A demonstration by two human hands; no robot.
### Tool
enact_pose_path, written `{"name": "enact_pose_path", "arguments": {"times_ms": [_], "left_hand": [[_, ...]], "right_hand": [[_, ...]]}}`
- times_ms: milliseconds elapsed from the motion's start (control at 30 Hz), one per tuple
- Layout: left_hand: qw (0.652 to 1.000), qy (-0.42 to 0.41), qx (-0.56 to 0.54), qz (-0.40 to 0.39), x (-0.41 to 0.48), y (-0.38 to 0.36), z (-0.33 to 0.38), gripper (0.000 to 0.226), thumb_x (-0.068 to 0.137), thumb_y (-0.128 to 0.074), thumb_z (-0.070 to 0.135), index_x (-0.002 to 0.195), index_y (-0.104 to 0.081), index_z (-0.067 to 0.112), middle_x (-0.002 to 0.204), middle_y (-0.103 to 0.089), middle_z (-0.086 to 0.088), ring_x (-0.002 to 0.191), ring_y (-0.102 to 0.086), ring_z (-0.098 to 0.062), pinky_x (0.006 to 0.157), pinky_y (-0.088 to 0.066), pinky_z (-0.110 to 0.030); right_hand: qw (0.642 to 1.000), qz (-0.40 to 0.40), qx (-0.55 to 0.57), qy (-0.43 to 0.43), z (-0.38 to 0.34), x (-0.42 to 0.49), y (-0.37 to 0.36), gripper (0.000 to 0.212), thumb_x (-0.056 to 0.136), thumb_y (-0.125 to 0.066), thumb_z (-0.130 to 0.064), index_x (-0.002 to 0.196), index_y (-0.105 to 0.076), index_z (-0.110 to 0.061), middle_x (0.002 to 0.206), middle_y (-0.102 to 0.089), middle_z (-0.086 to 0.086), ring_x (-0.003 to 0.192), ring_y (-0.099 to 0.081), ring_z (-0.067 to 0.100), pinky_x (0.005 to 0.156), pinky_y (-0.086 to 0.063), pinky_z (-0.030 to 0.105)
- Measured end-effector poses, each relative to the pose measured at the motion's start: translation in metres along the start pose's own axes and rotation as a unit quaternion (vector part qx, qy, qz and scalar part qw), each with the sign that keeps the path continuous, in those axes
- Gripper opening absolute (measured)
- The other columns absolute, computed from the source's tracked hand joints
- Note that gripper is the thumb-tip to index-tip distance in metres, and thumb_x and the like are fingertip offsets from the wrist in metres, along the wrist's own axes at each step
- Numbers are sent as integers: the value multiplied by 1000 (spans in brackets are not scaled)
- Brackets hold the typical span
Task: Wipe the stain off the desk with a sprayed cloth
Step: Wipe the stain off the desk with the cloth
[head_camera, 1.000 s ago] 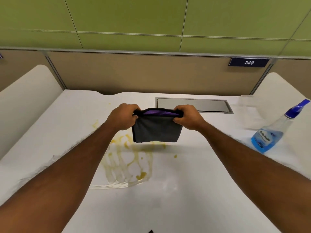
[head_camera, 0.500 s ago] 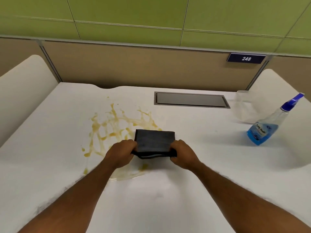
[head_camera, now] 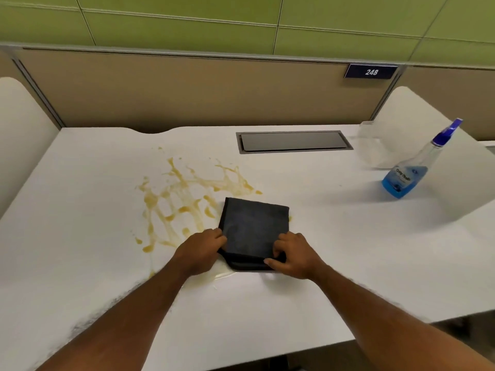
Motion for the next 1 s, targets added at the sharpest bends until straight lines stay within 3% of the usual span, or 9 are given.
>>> {"name": "enact_pose_path", "arguments": {"times_ms": [100,200,300,367,467,600,833,1000], "left_hand": [[1000,-20,-23,8,-1,1,-3,25,88,-48,19,110,-62,21,114,-56,1,101,-56,-21,76,-45,-32],[999,-25,-35,16,3,6,-5,25,91,-47,24,110,-64,22,113,-57,2,98,-57,-19,78,-48,-34],[999,-15,-20,37,6,14,-14,27,90,-47,32,111,-63,23,111,-58,3,96,-58,-20,77,-47,-35],[999,3,0,49,4,15,-27,34,91,-49,39,118,-61,23,119,-58,2,104,-58,-22,83,-45,-35],[995,46,17,84,-11,17,-57,46,93,-44,51,128,-58,25,137,-54,2,126,-52,-19,102,-34,-40],[984,111,23,140,-51,28,-101,61,93,-26,64,128,-58,26,140,-53,3,127,-52,-16,106,-29,-41],[969,212,52,118,-120,14,-159,74,92,-22,66,131,-60,16,143,-53,-8,131,-52,-25,105,-33,-50],[961,248,40,113,-134,12,-168,75,92,-21,66,134,-56,15,144,-51,-10,132,-51,-27,103,-35,-52]], "right_hand": [[995,76,34,-60,-1,24,13,32,82,-59,-53,80,-56,-22,84,-55,-5,80,-51,15,72,-42,32],[985,75,45,-148,-3,57,6,49,84,-59,-53,120,-54,-20,123,-53,5,114,-49,28,95,-44,44],[967,-1,64,-248,-10,80,-25,87,79,-43,-79,150,-19,-34,158,-16,13,145,-13,38,112,-13,65],[962,-38,42,-266,-18,89,-46,104,67,-26,-95,151,3,-41,161,10,18,147,13,42,106,7,73],[967,-35,-43,-249,-24,94,-62,115,54,-4,-103,149,17,-41,157,23,25,141,26,48,100,15,77],[973,-8,-82,-216,-18,105,-59,106,59,-2,-101,148,16,-45,158,19,25,142,22,48,100,15,76],[974,-15,-99,-202,-18,144,-54,79,82,-6,-83,150,8,-46,161,13,18,145,17,44,106,7,75],[991,-25,-115,-66,-34,112,-65,64,92,-11,-71,151,1,-47,164,12,3,148,18,31,112,8,69]]}}
Point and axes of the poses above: each hand's wrist, its own x-axis towards the middle knuckle, its own y-axis out of the back of the hand, z = x × y, the point moved 8 cm from there along x, towards the middle knuckle
